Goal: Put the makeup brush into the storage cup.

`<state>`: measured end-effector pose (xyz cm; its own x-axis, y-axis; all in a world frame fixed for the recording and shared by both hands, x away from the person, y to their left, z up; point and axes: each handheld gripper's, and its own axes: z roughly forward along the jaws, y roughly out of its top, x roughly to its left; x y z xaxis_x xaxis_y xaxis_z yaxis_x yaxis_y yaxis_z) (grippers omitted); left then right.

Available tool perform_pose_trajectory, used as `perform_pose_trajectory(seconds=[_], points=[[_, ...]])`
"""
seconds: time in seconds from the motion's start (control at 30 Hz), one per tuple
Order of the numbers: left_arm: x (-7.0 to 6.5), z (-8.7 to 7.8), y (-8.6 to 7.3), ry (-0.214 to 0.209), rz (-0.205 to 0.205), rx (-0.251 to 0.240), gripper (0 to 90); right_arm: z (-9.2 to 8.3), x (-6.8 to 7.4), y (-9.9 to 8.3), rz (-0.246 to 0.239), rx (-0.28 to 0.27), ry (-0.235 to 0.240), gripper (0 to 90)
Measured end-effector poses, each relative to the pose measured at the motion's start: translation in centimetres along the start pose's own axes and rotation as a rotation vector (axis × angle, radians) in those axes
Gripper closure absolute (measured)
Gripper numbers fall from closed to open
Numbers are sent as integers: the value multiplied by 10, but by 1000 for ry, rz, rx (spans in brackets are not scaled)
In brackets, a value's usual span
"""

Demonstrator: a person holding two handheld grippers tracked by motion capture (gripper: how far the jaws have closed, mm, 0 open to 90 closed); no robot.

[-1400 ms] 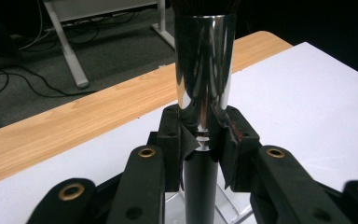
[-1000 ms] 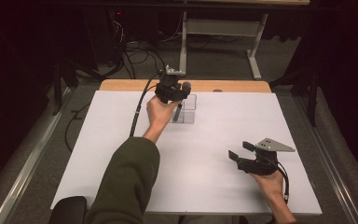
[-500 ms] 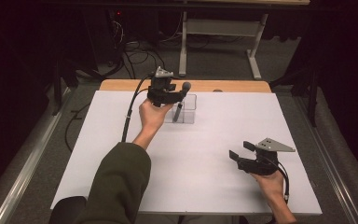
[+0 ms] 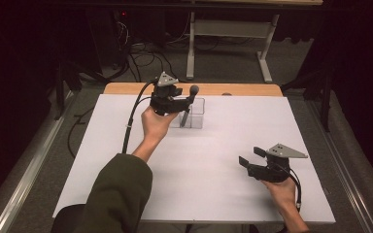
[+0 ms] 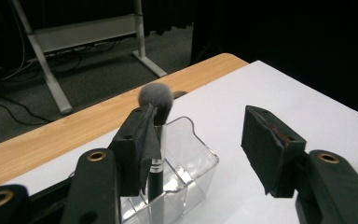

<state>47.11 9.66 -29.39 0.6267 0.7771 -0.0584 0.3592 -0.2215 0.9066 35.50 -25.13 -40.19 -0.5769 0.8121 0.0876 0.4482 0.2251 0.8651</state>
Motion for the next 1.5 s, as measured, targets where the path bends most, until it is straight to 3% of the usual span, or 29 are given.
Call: perform_pose_trajectory(seconds=[0.27, 0.5, 1.13, 1.5], points=[[-5, -9, -4, -41, -2, -12, 431, 1, 0, 0, 0, 2, 0, 293], [-7, -18, -9, -48, 3, -13, 422, 1, 0, 0, 2, 6, -1, 294], [-2, -41, -26, -26, 12, -10, 412, 3, 1, -1, 1, 21, 1, 299], [3, -51, -38, -15, -3, -13, 411, 5, 2, -1, -5, 34, 1, 303]])
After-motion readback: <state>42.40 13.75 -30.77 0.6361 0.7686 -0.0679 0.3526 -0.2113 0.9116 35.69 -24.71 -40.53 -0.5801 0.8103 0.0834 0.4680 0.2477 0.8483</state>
